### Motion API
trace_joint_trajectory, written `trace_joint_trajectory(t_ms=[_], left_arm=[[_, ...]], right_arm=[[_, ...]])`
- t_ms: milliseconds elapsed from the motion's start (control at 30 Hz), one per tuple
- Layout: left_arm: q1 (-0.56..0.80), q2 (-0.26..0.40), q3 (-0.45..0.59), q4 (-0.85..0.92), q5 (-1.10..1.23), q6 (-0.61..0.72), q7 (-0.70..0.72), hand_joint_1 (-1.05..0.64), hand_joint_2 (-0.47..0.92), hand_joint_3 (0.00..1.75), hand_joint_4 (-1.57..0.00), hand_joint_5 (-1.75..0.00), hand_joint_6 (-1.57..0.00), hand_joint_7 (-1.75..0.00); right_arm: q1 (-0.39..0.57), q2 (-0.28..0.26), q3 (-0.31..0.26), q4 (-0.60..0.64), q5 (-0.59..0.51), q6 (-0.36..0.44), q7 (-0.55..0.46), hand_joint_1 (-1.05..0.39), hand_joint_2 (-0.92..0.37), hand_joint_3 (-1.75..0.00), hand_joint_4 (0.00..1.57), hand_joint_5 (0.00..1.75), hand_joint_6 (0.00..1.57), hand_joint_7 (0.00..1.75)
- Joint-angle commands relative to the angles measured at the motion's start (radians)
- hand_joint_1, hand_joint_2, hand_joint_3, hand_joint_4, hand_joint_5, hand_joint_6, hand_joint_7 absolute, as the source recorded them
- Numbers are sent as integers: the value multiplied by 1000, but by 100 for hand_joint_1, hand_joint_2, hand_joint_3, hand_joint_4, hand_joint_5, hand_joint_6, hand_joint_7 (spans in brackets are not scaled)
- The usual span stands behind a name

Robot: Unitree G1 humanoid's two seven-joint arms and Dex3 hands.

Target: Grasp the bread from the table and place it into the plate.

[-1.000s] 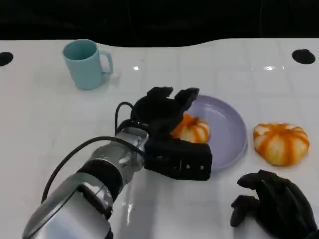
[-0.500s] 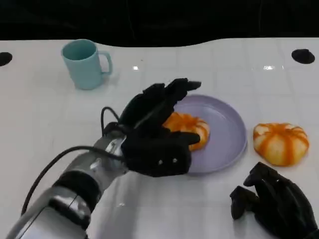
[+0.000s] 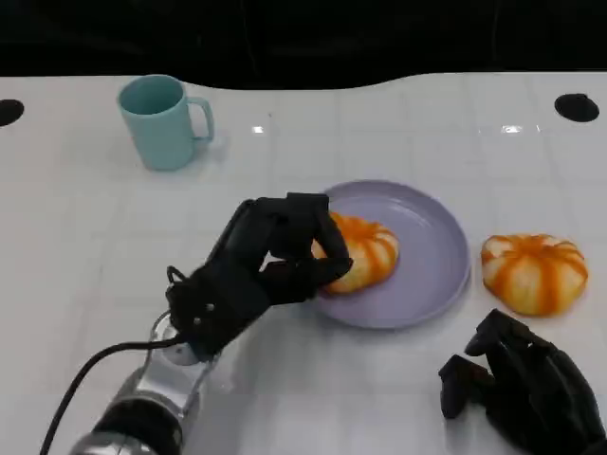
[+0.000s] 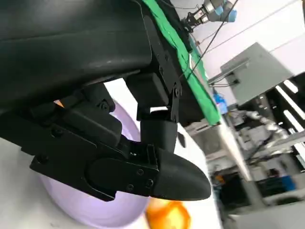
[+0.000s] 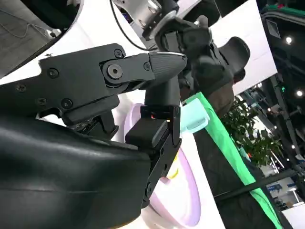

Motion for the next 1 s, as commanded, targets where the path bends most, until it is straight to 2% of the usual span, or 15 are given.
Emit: trace_joint_trajectory(t_ms=[33, 133, 200, 300, 567, 800, 1000], left_arm=[[68, -21, 74, -84, -163, 38, -197, -105, 92, 17, -140, -130, -135, -104], [118, -42, 116, -153, -289, 119, -356, -105, 92, 4, -149, -113, -151, -76], [155, -47, 132, -208, -347, 206, -428, -105, 90, 2, -152, -105, -156, -69], [216, -44, 144, -295, -392, 320, -488, -105, 88, 0, -156, -99, -157, -73], [361, -36, 164, -499, -492, 581, -600, -105, 75, 0, -157, -96, -157, -73], [449, -31, 168, -602, -498, 665, -624, -105, 75, 1, -157, -94, -157, -72], [500, -1, 148, -706, -484, 754, -617, -105, 70, 0, -157, -93, -157, -72]], right_arm=[[10, -13, -1, -12, 3, -2, 2, -58, -92, -18, 81, 157, 74, 128], [12, -11, -2, -17, 6, 8, -4, -58, -92, -17, 82, 159, 74, 130], [12, -11, -2, -16, 5, 3, -1, -58, -92, -18, 81, 161, 73, 133], [11, -10, -3, -15, 6, -1, 2, -57, -92, -19, 80, 164, 71, 137], [10, -9, -3, -15, 5, -4, 2, -59, -92, -20, 79, 164, 71, 138], [10, -6, 2, -17, -1, -13, -1, -59, -92, -21, 80, 165, 72, 139], [11, -1, 5, -17, 0, -16, 2, -59, -92, -21, 79, 165, 71, 139]])
